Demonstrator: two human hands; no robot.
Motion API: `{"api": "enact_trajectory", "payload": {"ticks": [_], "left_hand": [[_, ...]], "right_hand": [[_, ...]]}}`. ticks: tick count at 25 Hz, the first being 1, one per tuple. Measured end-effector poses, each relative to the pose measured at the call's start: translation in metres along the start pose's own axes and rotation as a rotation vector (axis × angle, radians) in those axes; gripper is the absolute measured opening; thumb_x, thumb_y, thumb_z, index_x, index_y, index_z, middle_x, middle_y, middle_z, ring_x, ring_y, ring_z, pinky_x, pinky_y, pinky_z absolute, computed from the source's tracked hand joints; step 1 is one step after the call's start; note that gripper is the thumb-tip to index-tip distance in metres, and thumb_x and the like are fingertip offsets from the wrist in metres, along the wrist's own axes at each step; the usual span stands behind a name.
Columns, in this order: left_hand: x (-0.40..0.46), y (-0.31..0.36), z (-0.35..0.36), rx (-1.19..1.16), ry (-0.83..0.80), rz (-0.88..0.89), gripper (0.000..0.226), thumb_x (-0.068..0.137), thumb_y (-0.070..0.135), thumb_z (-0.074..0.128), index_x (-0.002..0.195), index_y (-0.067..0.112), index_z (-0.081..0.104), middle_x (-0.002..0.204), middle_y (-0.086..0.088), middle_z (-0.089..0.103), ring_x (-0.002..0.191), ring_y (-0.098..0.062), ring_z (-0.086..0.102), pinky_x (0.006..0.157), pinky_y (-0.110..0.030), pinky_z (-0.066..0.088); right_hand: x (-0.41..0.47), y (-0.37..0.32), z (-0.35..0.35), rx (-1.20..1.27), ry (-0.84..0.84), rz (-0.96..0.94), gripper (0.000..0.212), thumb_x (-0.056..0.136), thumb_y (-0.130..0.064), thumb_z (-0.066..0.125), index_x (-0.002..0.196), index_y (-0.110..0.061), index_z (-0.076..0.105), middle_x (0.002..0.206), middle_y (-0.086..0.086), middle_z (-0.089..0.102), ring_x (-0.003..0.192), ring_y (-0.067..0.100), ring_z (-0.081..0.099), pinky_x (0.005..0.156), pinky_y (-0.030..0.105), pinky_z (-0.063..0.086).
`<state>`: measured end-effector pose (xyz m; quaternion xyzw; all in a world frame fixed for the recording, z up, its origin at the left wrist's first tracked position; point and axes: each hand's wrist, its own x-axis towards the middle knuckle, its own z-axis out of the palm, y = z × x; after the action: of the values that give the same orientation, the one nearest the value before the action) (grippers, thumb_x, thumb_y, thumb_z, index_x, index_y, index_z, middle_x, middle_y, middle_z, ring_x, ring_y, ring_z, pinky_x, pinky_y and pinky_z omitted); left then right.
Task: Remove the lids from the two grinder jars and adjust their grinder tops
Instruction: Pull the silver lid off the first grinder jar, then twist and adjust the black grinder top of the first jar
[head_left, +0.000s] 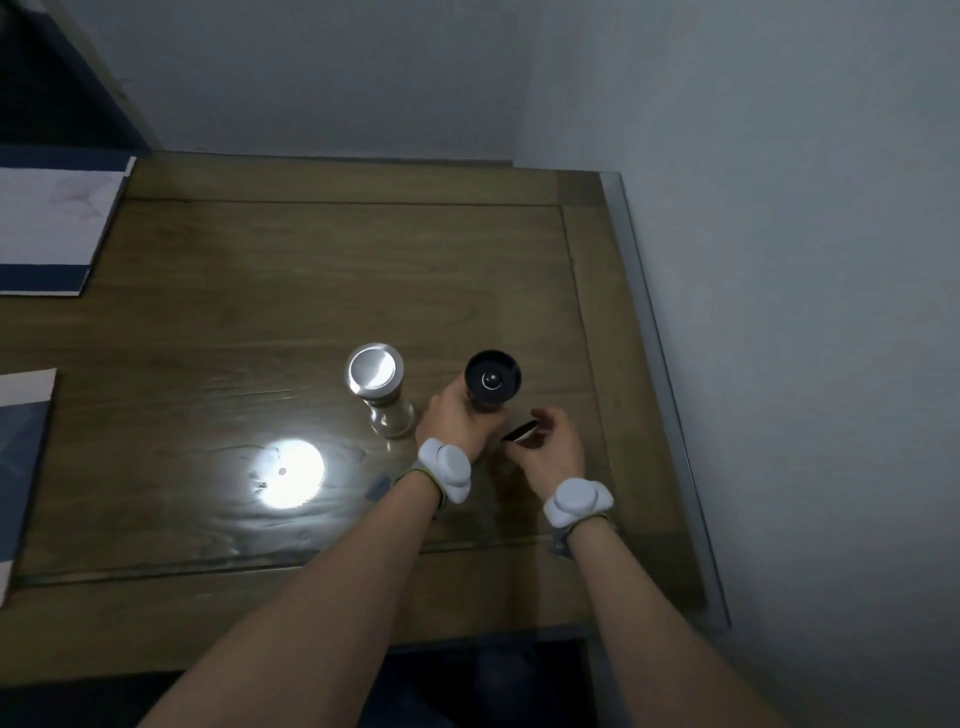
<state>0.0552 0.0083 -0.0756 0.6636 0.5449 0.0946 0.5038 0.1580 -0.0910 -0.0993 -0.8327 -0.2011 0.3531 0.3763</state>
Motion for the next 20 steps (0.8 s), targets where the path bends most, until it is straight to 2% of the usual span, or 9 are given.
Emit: {"api": "enact_trajectory", "payload": {"ticks": [2,5,10,12,14,17,20], "left_hand": [[0.001,-0.001,0.000,-0.011,-0.007,0.004,0.023,0.069,0.042,0.068,0.084,0.027,0.060,0.084,-0.002,0.074,0.083,-0.028,0.073,0.082,-0.050,0.063],[0.004,-0.007,0.001,-0.026,-0.018,0.033,0.023,0.069,0.046,0.070,0.083,0.030,0.063,0.080,-0.001,0.075,0.080,-0.025,0.075,0.080,-0.051,0.063],[0.010,-0.014,0.002,-0.029,-0.043,0.049,0.025,0.068,0.049,0.072,0.084,0.031,0.066,0.078,0.000,0.076,0.077,-0.025,0.076,0.077,-0.053,0.064],[0.013,-0.017,0.003,-0.038,-0.048,0.043,0.025,0.066,0.050,0.072,0.083,0.032,0.066,0.078,-0.001,0.077,0.076,-0.026,0.077,0.075,-0.055,0.064],[0.016,-0.020,0.005,-0.039,-0.052,0.038,0.027,0.065,0.050,0.073,0.084,0.032,0.067,0.078,-0.001,0.077,0.076,-0.027,0.077,0.075,-0.056,0.064],[0.018,-0.025,0.007,-0.054,-0.054,0.040,0.030,0.066,0.050,0.077,0.089,0.033,0.069,0.082,-0.001,0.078,0.079,-0.027,0.077,0.076,-0.055,0.064],[0.020,-0.027,0.006,-0.072,-0.080,0.040,0.030,0.067,0.047,0.078,0.092,0.033,0.070,0.084,-0.002,0.078,0.082,-0.028,0.078,0.079,-0.056,0.064]], "right_hand": [[0.001,0.005,0.003,-0.109,0.001,-0.034,0.063,0.072,-0.012,0.086,0.128,-0.010,0.058,0.127,0.011,0.058,0.112,0.028,0.062,0.089,0.030,0.048],[0.001,0.014,0.010,-0.182,-0.042,-0.055,0.065,0.070,-0.013,0.087,0.127,-0.011,0.057,0.128,0.011,0.055,0.113,0.029,0.061,0.094,0.038,0.052],[-0.005,0.027,0.018,-0.259,-0.118,-0.074,0.065,0.072,-0.016,0.086,0.129,-0.012,0.054,0.131,0.007,0.049,0.113,0.026,0.060,0.088,0.026,0.046],[-0.008,0.034,0.021,-0.312,-0.106,-0.111,0.062,0.072,-0.019,0.086,0.126,-0.013,0.055,0.129,0.007,0.050,0.113,0.027,0.059,0.087,0.029,0.048],[-0.010,0.042,0.024,-0.427,-0.108,-0.154,0.059,0.072,-0.023,0.085,0.123,-0.014,0.056,0.127,0.007,0.053,0.118,0.027,0.053,0.090,0.036,0.049],[-0.013,0.049,0.029,-0.672,-0.131,-0.210,0.056,0.076,-0.029,0.081,0.124,-0.019,0.053,0.131,0.003,0.050,0.125,0.026,0.044,0.095,0.035,0.045],[-0.012,0.054,0.034,-0.776,-0.099,-0.245,0.056,0.078,-0.030,0.079,0.126,-0.020,0.052,0.135,0.003,0.047,0.127,0.027,0.041,0.097,0.037,0.043]]}}
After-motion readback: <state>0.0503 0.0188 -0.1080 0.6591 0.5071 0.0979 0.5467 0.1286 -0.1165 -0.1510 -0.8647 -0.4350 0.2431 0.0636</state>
